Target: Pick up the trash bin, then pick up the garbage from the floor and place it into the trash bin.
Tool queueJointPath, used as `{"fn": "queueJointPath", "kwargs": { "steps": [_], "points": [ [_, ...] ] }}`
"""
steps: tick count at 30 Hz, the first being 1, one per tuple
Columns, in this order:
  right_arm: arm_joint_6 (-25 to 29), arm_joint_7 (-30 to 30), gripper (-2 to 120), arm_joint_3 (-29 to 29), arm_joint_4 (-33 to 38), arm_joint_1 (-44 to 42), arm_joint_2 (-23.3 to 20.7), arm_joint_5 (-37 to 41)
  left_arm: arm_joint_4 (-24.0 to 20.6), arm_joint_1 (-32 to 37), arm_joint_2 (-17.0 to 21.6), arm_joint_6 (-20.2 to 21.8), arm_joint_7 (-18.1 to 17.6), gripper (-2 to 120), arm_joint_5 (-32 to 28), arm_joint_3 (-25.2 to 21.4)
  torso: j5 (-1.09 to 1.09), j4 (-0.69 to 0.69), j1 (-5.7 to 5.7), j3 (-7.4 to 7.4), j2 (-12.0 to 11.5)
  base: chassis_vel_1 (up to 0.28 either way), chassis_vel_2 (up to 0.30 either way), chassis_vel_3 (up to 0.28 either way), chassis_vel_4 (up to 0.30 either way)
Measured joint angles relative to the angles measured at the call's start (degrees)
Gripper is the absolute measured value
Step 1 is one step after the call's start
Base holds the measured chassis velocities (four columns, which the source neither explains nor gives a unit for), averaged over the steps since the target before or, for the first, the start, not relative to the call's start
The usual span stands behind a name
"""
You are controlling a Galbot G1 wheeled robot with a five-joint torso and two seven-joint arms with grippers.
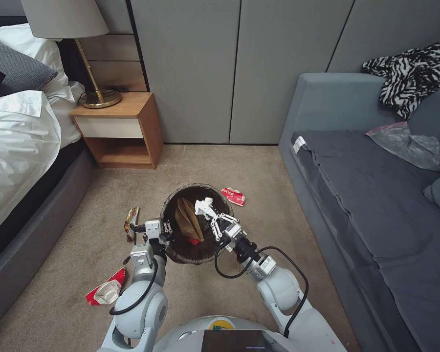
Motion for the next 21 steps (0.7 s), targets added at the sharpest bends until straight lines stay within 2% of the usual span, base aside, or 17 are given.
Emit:
{"fn": "queueJointPath", "kwargs": {
  "steps": [19,21],
  "points": [
    [-1.8,2.2,-1,-2.7,-5.2,1.9,0.4,-0.8,-0.2,0.4,-0.2,0.1,0.1,2,-0.1,0.7,0.0,0.0,0.0,0.0,0.0,0.0,0.0,0.0,0.0],
    [-2.0,2.5,8,-2.7,-5.3,1.9,0.5,-1.0,-0.2,0.4,-0.3,0.0,0.1,2,-0.2,0.7,0.0,0.0,0.0,0.0,0.0,0.0,0.0,0.0,0.0]
  ]
}}
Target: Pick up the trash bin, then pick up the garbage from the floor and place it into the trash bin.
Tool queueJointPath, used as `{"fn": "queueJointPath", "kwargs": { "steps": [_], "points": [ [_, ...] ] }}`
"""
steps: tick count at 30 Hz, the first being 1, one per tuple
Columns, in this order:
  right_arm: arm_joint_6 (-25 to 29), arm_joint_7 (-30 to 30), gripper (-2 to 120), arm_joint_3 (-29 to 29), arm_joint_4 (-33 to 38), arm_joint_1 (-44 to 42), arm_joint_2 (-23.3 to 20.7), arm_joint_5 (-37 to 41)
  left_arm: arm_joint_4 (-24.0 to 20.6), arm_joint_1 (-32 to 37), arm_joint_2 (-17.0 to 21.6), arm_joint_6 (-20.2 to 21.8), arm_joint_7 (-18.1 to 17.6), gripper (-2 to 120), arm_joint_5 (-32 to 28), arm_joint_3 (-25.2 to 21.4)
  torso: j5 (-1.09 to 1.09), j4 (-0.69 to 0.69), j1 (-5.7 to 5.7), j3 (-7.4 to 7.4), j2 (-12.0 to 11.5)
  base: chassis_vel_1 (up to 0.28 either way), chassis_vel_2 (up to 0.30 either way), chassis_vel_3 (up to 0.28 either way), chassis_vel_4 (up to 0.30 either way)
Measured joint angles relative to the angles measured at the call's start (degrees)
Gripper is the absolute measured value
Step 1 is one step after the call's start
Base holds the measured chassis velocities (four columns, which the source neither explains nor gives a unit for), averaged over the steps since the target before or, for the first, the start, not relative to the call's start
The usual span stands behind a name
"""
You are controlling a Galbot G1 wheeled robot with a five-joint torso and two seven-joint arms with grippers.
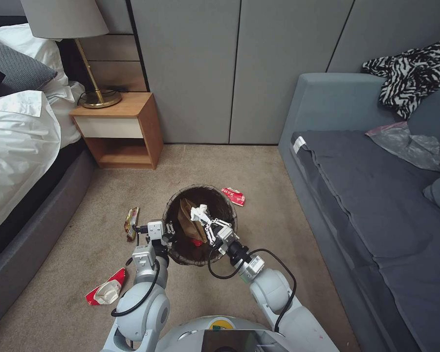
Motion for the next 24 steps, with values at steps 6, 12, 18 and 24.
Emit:
{"fn": "queueJointPath", "kwargs": {
  "steps": [6,12,18,24],
  "points": [
    [-0.2,0.2,27,-0.1,-0.1,-0.2,0.2,0.0,0.0,0.0,-0.1,-0.1,0.0,2,0.0,0.0,0.0,0.0,0.0,0.0,0.0,0.0,0.0,0.0,0.0],
    [-0.2,0.2,53,0.0,-0.2,-0.5,0.3,-0.1,0.1,0.1,-0.3,-0.3,0.1,2,0.0,0.0,0.0,0.0,0.0,0.0,0.0,0.0,0.0,0.0,0.0],
    [-0.2,0.2,70,0.3,-0.3,-0.5,0.3,0.0,0.3,0.0,-0.3,-0.3,0.1,2,0.0,0.0,0.0,0.0,0.0,0.0,0.0,0.0,0.0,0.0,0.0],
    [-0.1,0.3,92,0.8,-0.3,-0.5,0.3,0.1,0.5,-0.3,-0.4,-0.3,0.1,2,0.0,0.0,0.0,0.0,0.0,0.0,0.0,0.0,0.0,0.0,0.0]
  ]
}}
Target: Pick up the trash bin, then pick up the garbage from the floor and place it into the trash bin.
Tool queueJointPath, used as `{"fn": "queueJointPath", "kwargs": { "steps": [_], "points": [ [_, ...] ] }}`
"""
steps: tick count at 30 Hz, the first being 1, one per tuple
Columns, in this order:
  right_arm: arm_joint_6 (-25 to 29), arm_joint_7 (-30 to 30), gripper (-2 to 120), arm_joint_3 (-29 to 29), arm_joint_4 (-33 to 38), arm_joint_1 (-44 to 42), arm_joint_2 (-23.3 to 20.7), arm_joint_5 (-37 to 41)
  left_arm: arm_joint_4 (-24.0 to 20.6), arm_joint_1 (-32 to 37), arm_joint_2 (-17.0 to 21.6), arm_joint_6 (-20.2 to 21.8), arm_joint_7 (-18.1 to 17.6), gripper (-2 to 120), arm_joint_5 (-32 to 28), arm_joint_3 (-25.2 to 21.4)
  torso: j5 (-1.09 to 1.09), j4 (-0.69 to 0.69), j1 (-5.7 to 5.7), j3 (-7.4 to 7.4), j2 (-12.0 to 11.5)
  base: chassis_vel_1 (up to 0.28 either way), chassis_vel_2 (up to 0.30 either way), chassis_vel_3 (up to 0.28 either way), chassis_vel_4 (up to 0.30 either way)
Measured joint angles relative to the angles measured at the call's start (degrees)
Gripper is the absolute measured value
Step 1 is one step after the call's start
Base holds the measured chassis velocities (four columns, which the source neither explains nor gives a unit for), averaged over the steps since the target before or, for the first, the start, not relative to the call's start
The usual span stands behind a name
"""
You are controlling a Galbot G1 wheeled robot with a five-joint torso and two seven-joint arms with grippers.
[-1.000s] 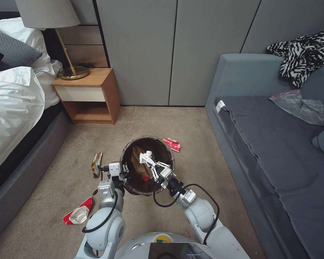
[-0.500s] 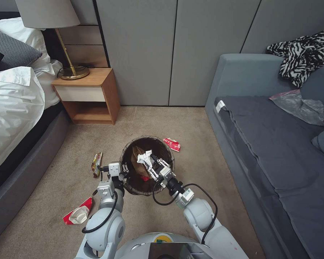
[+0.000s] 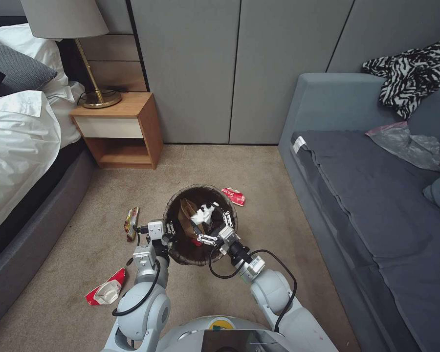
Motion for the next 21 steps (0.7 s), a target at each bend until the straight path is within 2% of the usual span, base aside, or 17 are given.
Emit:
{"fn": "queueJointPath", "kwargs": {
  "steps": [3,21],
  "points": [
    [0.0,0.1,99,0.1,0.0,-0.1,0.0,0.0,0.0,-0.1,0.0,0.0,0.0,2,0.0,0.0,0.0,0.0,0.0,0.0,0.0,0.0,0.0,0.0,0.0],
    [0.0,0.1,100,0.1,0.0,0.0,-0.2,0.1,-0.3,0.1,0.2,0.0,0.0,2,0.1,0.0,0.0,0.0,0.0,0.0,0.0,0.0,0.0,0.0,0.0]
  ]
}}
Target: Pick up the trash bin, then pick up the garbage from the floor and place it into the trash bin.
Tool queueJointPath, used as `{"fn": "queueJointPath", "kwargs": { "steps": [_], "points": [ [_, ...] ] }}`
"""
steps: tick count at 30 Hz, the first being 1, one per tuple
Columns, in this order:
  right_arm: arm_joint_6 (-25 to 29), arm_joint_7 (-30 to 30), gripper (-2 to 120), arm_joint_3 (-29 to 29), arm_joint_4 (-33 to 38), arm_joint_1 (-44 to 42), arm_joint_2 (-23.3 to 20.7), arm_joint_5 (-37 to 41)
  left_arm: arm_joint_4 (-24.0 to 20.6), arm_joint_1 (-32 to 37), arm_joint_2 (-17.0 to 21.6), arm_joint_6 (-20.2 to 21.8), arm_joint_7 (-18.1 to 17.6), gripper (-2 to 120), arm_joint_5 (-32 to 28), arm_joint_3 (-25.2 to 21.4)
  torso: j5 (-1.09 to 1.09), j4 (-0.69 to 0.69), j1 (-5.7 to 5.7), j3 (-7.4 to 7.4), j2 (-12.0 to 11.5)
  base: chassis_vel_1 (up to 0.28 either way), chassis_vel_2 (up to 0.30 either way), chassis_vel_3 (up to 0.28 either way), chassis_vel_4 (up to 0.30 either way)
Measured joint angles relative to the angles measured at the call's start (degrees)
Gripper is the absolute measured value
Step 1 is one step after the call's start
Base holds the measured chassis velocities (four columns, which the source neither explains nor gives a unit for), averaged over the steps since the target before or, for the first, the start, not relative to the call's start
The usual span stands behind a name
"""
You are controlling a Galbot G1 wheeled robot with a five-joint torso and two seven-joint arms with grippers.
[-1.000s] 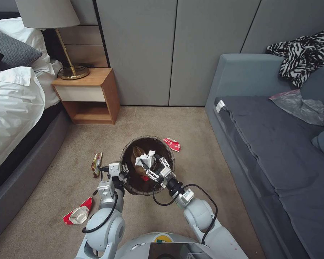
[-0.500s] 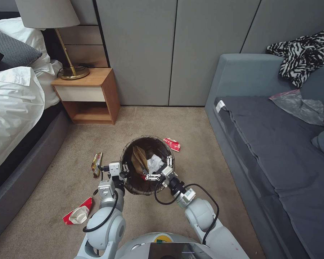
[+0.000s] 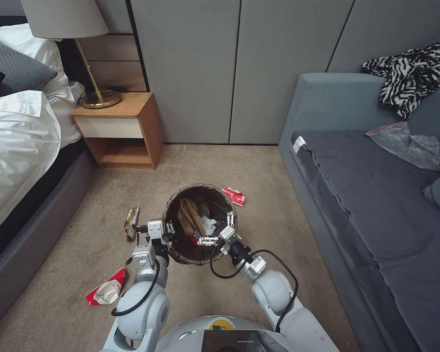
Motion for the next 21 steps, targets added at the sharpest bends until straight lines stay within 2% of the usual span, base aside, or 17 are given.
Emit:
{"fn": "queueJointPath", "kwargs": {
  "steps": [8,14,18,21],
  "points": [
    [0.0,1.6,100,0.5,2.1,-0.8,0.1,-0.4,-0.1,0.0,0.1,0.1,0.0,2,0.0,0.0,0.0,0.0,0.0,0.0,0.0,0.0,0.0,0.0,0.0],
    [-1.8,13.7,100,2.5,10.6,-4.7,1.5,-3.4,0.4,-0.1,0.2,0.0,0.0,2,0.0,-0.4,0.0,0.0,0.0,0.0,0.0,0.0,0.0,0.0,0.0],
    [-2.0,17.6,100,3.7,13.3,-7.0,2.6,-3.9,0.5,-0.2,0.2,0.0,0.0,2,0.0,-0.5,0.0,-0.01,0.0,0.0,0.0,0.0,0.0,0.0,0.0],
    [-0.7,21.4,100,6.0,15.7,-11.9,4.5,-4.7,0.7,-0.3,0.3,-0.2,0.1,2,-0.2,-1.0,0.0,0.0,0.0,0.0,0.0,0.0,0.0,0.0,0.0]
  ]
}}
